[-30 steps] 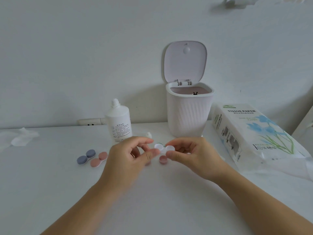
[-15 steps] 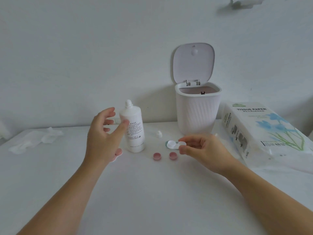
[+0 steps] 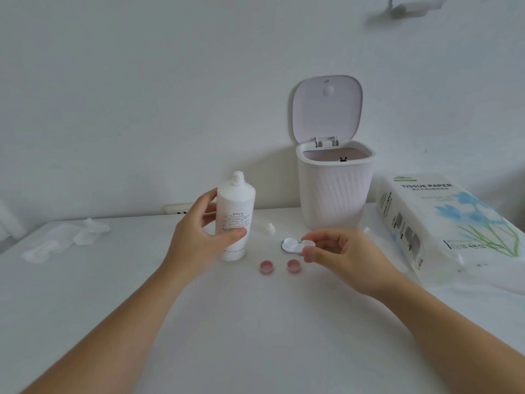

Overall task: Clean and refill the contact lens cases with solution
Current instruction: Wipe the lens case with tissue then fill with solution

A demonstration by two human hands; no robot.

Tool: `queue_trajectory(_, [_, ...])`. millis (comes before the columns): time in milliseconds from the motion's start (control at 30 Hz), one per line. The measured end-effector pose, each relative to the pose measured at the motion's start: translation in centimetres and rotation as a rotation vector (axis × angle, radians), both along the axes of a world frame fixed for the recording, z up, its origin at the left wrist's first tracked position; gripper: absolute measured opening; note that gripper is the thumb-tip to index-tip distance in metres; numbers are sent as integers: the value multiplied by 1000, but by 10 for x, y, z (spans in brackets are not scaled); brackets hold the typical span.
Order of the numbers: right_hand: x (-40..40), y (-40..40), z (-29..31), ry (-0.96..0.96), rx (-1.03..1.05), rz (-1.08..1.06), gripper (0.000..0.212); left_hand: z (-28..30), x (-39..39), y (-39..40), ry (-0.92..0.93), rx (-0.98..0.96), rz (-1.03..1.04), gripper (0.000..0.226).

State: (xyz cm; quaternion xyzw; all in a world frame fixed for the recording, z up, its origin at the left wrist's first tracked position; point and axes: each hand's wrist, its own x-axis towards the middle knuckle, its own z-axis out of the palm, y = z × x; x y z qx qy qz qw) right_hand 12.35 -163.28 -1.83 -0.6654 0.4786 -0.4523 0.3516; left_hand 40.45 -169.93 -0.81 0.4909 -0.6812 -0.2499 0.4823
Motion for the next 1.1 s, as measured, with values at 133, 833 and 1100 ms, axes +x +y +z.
queue_trajectory(133, [-2,0,5,-35,-28,-26,14,8,1,-3,-104,-146,-83,84])
queue_trajectory(833, [0,7,9,-28,-125,-63,12,-6,12,-2,-430,-446,-133,78])
queue_trajectory(1100, [2,6,5,-27,-99,45,21,-6,10,-2,-511,-529,-112,74])
